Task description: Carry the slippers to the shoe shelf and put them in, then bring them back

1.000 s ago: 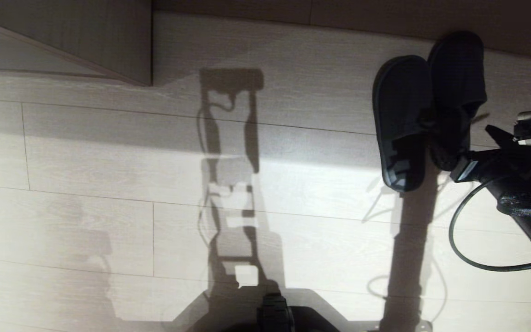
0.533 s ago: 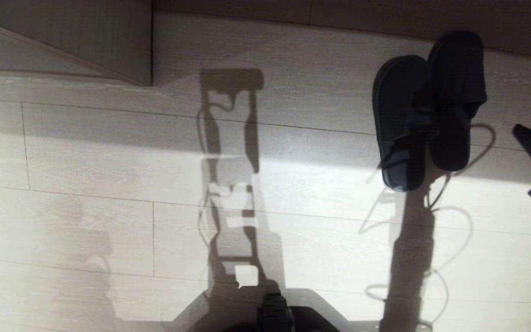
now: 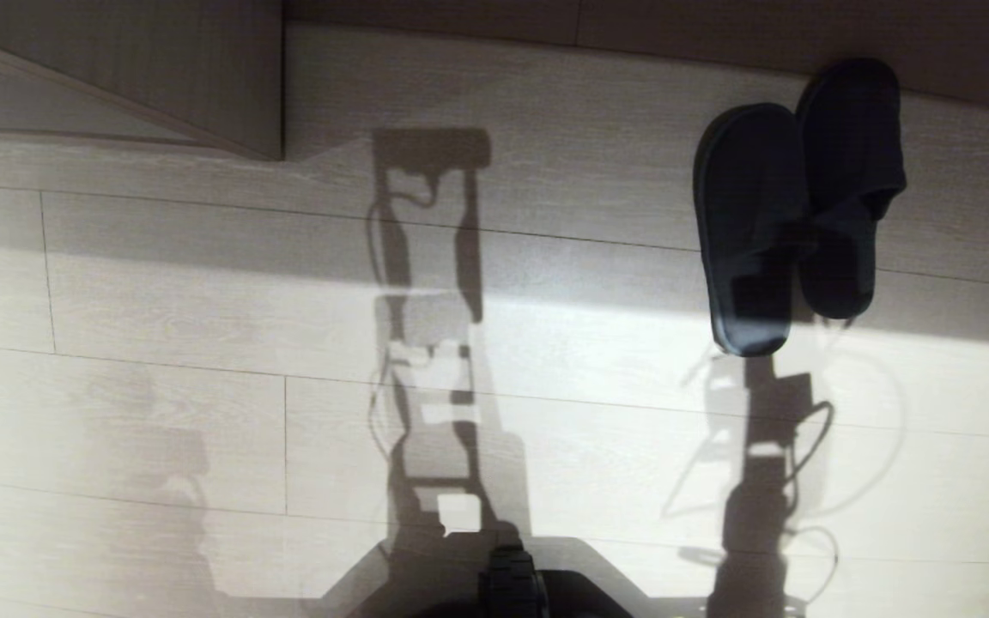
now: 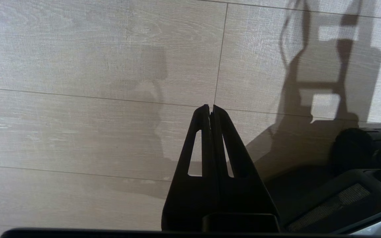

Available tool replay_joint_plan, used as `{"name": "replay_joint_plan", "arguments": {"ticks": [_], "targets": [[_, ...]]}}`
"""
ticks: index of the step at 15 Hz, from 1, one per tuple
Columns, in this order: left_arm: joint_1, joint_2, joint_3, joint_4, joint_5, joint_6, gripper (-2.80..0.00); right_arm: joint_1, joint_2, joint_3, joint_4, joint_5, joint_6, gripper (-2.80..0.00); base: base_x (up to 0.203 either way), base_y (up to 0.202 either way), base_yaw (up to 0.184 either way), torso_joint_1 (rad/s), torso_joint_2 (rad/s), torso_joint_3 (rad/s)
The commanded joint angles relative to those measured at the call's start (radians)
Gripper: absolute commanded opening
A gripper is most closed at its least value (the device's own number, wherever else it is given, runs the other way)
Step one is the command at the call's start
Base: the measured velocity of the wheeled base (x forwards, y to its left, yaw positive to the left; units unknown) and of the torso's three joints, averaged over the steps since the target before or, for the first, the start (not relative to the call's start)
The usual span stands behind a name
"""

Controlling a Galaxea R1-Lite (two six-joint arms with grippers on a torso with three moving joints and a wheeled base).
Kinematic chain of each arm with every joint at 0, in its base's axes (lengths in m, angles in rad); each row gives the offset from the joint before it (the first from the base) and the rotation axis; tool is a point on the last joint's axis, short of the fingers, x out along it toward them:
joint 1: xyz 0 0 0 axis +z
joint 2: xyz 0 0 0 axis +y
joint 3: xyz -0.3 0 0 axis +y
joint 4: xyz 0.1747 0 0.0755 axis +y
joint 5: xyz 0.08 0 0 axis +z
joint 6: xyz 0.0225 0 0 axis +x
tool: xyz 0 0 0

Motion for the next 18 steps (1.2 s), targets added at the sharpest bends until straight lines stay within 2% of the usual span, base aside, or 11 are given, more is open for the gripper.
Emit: {"name": "replay_joint_plan", "arguments": {"ticks": [1,5,10,11,13,14,18], "targets": [[0.001,-0.002,0.000,0.000,0.001,-0.001,-2.80,-0.025,-0.158,0.024,0.027,0.000,0.003,-2.80,0.000,0.000,0.000,0.000,0.00,0.000],[0.001,-0.002,0.000,0.000,0.001,-0.001,-2.80,-0.047,-0.235,0.150,0.065,0.001,0.018,-2.80,0.000,0.000,0.000,0.000,0.00,0.000],[0.001,-0.002,0.000,0.000,0.001,0.001,-2.80,-0.035,-0.386,0.408,0.076,0.000,0.019,-2.80,0.000,0.000,0.000,0.000,0.00,0.000],[0.001,0.000,0.000,0.000,-0.001,0.002,-2.80,-0.034,-0.405,0.414,0.098,-0.002,0.020,-2.80,0.000,0.000,0.000,0.000,0.00,0.000],[0.001,0.000,0.000,0.000,-0.001,0.002,-2.80,-0.034,-0.430,0.415,0.259,-0.013,0.046,-2.80,0.000,0.000,0.000,0.000,0.00,0.000],[0.001,0.000,0.000,0.000,-0.001,0.002,-2.80,-0.034,-0.433,0.415,0.297,-0.018,0.060,-2.80,0.000,0.000,0.000,0.000,0.00,0.000],[0.000,0.000,0.000,0.000,0.000,-0.002,-2.80,-0.034,-0.435,0.417,0.300,-0.021,0.107,-2.80,0.000,0.000,0.000,0.004,0.00,0.083]]}}
